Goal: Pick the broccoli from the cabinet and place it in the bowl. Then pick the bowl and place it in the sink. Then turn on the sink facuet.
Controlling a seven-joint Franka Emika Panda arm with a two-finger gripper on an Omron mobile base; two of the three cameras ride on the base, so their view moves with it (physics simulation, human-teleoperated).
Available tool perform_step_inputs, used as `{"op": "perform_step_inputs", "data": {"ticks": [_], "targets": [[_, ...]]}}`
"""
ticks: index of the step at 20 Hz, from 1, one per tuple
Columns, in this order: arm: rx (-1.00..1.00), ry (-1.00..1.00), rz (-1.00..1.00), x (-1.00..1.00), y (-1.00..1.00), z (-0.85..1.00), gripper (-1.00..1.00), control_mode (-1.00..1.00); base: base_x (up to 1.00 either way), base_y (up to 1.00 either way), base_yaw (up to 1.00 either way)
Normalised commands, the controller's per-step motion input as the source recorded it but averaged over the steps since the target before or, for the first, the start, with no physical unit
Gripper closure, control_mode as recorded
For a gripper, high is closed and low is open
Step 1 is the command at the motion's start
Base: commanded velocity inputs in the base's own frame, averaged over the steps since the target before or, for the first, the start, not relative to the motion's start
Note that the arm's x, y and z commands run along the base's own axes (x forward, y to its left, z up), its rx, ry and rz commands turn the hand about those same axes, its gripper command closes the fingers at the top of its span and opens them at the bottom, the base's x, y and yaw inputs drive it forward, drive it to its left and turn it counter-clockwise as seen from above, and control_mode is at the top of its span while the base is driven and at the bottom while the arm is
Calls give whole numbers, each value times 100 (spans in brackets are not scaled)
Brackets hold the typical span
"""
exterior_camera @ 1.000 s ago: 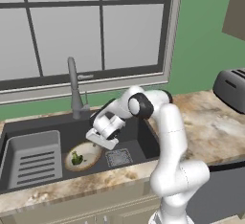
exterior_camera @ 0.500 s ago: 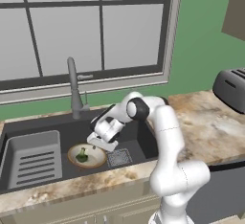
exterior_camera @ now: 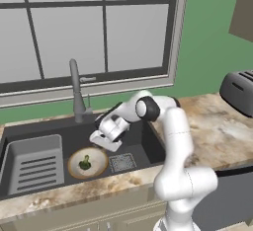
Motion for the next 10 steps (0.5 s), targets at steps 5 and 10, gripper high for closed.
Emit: {"op": "perform_step_inputs", "data": {"ticks": [5, 10], "targets": [[14, 0, -3, -2, -29, 100, -100, -100, 0, 0, 0], [16, 9, -13, -23, -29, 99, -100, -100, 0, 0, 0]]}}
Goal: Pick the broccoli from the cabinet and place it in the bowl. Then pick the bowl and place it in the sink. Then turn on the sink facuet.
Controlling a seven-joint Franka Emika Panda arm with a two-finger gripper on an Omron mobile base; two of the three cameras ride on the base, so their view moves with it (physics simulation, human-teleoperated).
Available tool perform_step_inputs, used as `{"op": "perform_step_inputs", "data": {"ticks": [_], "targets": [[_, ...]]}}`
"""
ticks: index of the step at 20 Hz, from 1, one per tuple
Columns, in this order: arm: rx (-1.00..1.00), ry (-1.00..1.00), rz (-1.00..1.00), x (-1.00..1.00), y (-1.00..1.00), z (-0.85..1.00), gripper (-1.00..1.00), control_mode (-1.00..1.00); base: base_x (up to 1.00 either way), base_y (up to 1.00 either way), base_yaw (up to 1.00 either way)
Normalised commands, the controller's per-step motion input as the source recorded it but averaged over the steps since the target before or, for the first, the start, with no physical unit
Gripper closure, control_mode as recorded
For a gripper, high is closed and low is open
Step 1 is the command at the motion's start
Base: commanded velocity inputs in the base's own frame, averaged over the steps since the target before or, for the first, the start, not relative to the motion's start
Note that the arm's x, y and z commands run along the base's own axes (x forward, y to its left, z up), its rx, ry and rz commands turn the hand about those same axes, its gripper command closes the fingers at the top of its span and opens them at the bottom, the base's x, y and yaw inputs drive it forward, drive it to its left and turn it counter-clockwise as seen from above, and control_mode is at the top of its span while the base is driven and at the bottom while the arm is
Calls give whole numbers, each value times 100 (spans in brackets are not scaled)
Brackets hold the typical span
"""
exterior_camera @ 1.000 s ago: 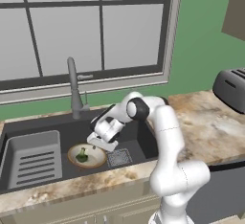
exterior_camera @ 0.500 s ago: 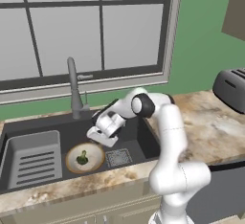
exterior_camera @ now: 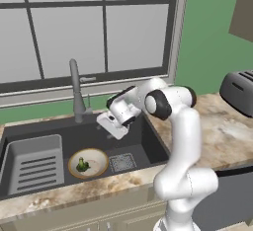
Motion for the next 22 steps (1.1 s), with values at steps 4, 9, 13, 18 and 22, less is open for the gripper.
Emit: {"op": "perform_step_inputs", "data": {"ticks": [4, 9, 13, 18, 22], "targets": [[25, 20, -19, -46, -13, 98, -100, -100, 0, 0, 0], [29, 26, -28, -47, -5, 99, -100, -100, 0, 0, 0], [26, 29, -29, -16, 0, 90, -100, -100, 0, 0, 0], [22, 28, -23, 3, 0, 45, -100, -100, 0, 0, 0], [21, 27, -12, 29, 0, 3, -100, -100, 0, 0, 0]]}}
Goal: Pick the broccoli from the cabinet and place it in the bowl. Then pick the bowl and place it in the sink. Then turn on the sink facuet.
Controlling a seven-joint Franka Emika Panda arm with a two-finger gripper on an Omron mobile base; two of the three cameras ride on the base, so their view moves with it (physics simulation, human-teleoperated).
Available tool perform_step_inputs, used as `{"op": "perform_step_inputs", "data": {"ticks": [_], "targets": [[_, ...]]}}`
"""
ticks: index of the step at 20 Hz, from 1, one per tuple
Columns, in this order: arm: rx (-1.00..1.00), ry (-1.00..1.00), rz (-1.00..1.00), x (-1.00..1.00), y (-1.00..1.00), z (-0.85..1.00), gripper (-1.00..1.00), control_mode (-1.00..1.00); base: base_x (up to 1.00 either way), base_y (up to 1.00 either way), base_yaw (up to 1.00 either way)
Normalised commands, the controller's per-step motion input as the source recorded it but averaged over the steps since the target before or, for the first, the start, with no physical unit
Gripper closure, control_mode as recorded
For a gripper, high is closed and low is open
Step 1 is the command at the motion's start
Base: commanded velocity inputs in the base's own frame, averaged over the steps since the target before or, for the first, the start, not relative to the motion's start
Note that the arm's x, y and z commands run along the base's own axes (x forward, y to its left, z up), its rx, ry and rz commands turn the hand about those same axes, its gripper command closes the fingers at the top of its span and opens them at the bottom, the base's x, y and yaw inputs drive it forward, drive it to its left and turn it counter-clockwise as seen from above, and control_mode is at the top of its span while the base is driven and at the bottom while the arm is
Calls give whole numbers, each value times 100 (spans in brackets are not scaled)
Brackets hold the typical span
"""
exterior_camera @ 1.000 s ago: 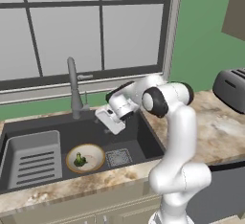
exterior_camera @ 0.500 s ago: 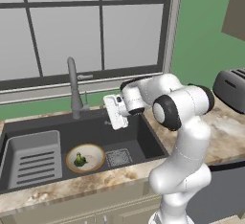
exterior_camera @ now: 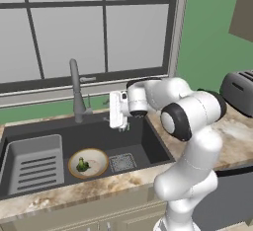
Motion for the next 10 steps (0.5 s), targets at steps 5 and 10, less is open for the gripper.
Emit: {"op": "perform_step_inputs", "data": {"ticks": [5, 10], "targets": [[25, 24, -6, 38, 0, 0, -100, -100, 0, 0, 0], [23, 22, -1, 37, 3, 10, -100, -100, 0, 0, 0]]}}
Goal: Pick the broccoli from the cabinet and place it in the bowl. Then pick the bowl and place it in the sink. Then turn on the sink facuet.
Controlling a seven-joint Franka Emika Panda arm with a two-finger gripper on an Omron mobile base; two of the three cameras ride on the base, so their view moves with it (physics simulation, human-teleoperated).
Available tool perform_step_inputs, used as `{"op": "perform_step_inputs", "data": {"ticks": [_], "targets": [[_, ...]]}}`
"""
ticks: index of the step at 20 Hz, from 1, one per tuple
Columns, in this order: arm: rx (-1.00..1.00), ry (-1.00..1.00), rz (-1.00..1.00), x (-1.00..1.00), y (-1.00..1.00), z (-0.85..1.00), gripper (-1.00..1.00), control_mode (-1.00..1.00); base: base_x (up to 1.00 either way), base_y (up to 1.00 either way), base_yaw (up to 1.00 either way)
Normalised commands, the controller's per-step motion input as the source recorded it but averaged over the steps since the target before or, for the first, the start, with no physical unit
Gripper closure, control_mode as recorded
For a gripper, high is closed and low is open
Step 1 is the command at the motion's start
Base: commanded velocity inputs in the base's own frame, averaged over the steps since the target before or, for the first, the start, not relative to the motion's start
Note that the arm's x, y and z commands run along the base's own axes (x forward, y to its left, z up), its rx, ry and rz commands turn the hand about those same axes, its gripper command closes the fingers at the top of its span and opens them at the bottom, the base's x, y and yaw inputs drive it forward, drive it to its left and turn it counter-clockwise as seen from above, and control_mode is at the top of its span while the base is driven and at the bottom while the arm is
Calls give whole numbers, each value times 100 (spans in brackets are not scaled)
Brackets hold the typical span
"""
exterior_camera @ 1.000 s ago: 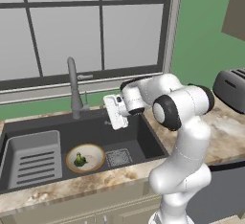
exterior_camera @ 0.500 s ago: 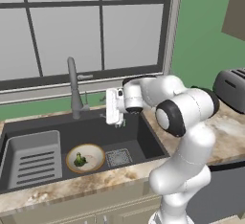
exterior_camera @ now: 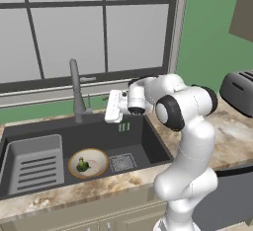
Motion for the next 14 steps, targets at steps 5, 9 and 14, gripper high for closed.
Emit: {"op": "perform_step_inputs", "data": {"ticks": [5, 9, 14], "targets": [[17, 15, 0, 14, 19, 5, -100, -100, 0, 0, 0], [4, 10, -3, 16, 48, 0, -100, -100, 0, 0, 0], [0, 6, -10, 30, 22, 0, -100, -100, 0, 0, 0]]}}
